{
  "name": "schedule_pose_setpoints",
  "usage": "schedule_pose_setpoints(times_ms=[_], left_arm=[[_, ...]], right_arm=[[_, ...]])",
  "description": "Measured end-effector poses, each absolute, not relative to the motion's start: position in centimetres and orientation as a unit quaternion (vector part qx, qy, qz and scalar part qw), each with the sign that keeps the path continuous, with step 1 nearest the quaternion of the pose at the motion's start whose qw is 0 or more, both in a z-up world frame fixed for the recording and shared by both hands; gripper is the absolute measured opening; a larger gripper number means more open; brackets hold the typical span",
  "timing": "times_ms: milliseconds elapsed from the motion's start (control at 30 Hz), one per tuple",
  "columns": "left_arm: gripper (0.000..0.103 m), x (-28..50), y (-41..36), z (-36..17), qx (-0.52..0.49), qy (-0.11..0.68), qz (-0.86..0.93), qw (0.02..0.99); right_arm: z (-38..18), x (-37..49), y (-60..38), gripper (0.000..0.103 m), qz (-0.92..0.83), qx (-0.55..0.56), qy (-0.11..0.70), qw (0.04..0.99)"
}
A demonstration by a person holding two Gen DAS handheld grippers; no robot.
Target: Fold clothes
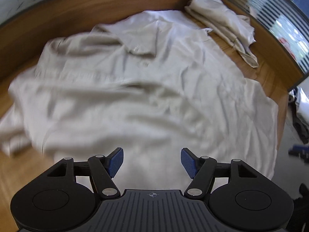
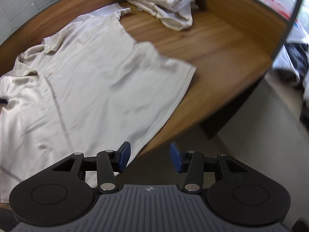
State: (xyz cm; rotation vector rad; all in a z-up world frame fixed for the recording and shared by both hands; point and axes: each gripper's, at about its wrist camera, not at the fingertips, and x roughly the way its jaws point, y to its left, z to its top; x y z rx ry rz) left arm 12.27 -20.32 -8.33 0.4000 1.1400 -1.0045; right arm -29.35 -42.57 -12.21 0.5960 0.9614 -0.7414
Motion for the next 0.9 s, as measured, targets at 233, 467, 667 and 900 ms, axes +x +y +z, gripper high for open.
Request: schedule_pose_setpoints(times_ms=[233,467,667,900], left_arm=[[0.073,8.4,-12.2,-10.0,0.097,0.555,-0.332,0.756],[0.073,3.9,-7.2,-12.3,0.047,0.580,-0.220,0.783],[0.074,1.6,-7.2,-13.6,0.029,0.567,-0.181,0.803],[0.012,0.3,-8.3,-13.6,0.058,0.540,-0.186,0.819]], right_arm=[[-12.8,-27.3,-51.2,0.058,-0.268,0.199,0.483,0.809],[-14.1,-24.0,-57.0,0.061,-0.211,0.136,0.517,0.818],[-16.3,-21.7,-57.9,0.060,-0.154,0.101,0.552,0.813],[-16.4,-21.5,-56.8,0.007,-0.131,0.069,0.558,0.817]])
